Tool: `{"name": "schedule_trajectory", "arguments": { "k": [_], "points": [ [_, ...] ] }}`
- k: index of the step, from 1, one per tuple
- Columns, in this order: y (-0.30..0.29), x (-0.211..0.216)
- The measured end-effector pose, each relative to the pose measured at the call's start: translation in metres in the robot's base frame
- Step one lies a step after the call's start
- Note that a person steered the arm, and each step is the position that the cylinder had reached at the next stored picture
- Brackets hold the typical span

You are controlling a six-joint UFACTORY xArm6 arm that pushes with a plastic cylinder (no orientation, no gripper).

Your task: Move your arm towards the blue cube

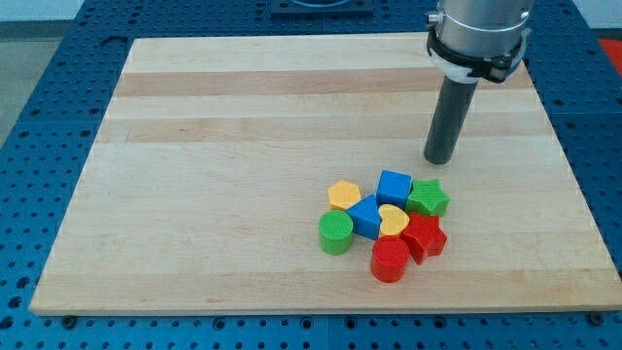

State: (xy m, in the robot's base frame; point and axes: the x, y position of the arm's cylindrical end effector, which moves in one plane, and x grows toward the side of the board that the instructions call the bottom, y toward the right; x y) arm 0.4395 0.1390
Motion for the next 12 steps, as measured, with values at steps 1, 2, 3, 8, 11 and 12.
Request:
{"name": "schedule_trajectory", "arguments": {
  "k": [1,2,3,8,11,12],
  "points": [
    [-0.001,-0.003],
    [-0.003,-0.007],
    [-0.004,-0.013],
    [-0.007,-0.018],
    [-0.012,-0.019],
    [-0.030,-0.019]
  ]
}}
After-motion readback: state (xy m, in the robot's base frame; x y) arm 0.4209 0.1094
